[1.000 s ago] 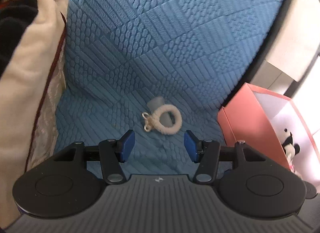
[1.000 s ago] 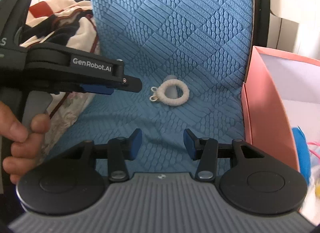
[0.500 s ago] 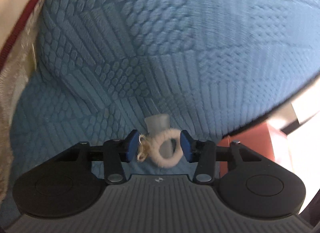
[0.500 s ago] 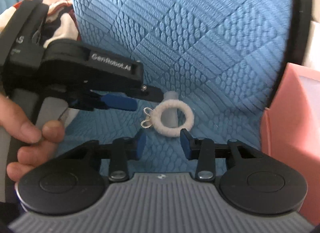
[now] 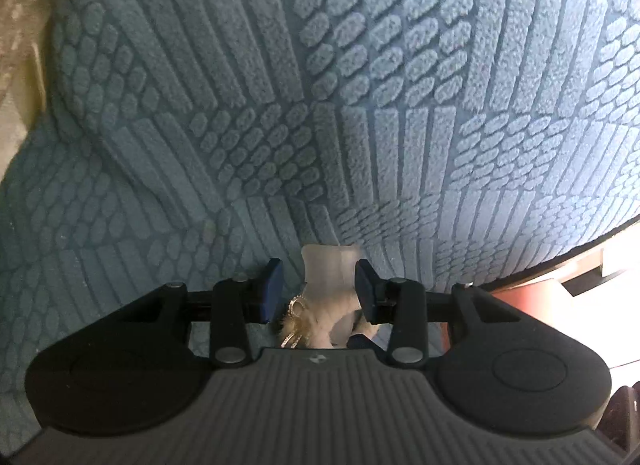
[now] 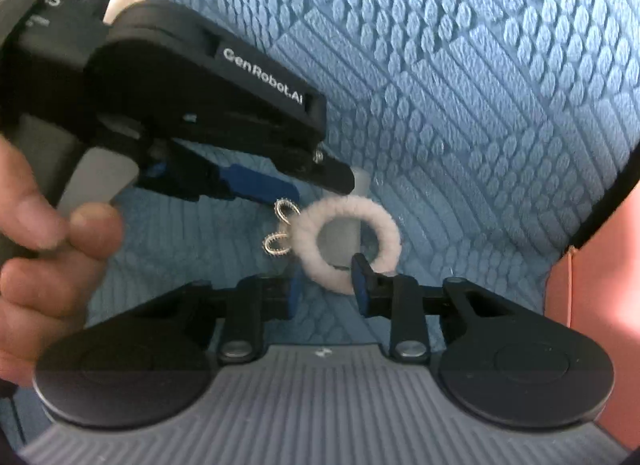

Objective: Organize soft objects
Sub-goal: 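Grasp the clear tube with the left tool while the right tool grasps the fuzzy ring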

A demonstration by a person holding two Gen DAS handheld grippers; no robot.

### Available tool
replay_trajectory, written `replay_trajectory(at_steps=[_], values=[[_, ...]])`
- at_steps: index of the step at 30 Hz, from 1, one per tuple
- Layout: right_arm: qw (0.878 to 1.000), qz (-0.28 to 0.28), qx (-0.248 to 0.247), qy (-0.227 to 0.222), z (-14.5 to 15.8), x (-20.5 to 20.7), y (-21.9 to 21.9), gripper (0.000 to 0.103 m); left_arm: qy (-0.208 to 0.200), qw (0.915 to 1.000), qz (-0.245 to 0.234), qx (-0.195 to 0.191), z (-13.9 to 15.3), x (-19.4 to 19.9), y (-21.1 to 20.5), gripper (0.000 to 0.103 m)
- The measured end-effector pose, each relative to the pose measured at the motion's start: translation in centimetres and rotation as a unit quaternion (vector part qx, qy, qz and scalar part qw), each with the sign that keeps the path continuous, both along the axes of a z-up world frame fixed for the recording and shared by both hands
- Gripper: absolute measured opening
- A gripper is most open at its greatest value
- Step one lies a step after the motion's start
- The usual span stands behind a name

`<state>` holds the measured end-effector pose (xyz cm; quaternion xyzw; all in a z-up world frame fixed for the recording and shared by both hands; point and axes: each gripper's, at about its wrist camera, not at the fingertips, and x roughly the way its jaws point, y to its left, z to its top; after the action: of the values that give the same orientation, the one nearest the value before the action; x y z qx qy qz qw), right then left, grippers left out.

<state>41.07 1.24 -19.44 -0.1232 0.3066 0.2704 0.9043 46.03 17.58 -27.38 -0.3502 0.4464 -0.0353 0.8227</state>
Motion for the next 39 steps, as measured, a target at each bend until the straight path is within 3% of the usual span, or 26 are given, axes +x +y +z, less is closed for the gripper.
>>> replay_trajectory(at_steps=[4,6,13,17,20,22,24,28,35,39], values=[[1.0,0.002,-0.008,-0.003,0.2,-0.4,-0.1,0.007,0.0,1.0,-0.003,-0.003,-0.6,0.3,0.0,0.045],[1.0,0.003,-0.003,0.001,0.5,-0.7,-0.3,0.003,-0.002,1.0,-0.007,-0.001,-0.5,0.7,-0.3,0.045],[1.0,0.009,0.0,-0.01,1.9,-1.5,-1.7,0.003,-0.007,0.9996,-0.02,0.018,0.0,1.5,-1.7,0.045],[0.999,-0.022,0.029,-0.02,2.5,-0.5,-3.1,0.006,-0.006,0.9997,-0.016,0.02,-0.1,2.0,-2.6,0.045],[0.998,-0.047,0.041,-0.003,2.7,0.8,-3.8,0.01,-0.008,0.9997,-0.013,0.021,-0.4,1.8,-3.3,0.045],[0.997,-0.056,0.045,0.004,2.5,1.4,-4.0,0.023,-0.01,0.9996,-0.02,0.02,-0.9,1.3,-3.7,0.045],[0.997,-0.062,0.047,0.009,2.3,1.6,-4.1,0.03,-0.012,0.9994,-0.022,0.024,-1.2,1.1,-4.3,0.045],[0.996,-0.069,0.043,0.032,1.3,2.2,-4.8,0.028,-0.01,0.9993,-0.027,0.023,-1.3,1.1,-5.6,0.04],[0.996,-0.075,0.039,0.021,0.2,3.2,-4.3,0.028,-0.011,0.9991,-0.021,0.036,-1.8,1.5,-6.6,0.027],[0.997,-0.067,0.042,0.018,0.1,3.2,-4.3,0.012,-0.012,0.9983,-0.025,0.052,-1.7,1.3,-7.6,0.021]])
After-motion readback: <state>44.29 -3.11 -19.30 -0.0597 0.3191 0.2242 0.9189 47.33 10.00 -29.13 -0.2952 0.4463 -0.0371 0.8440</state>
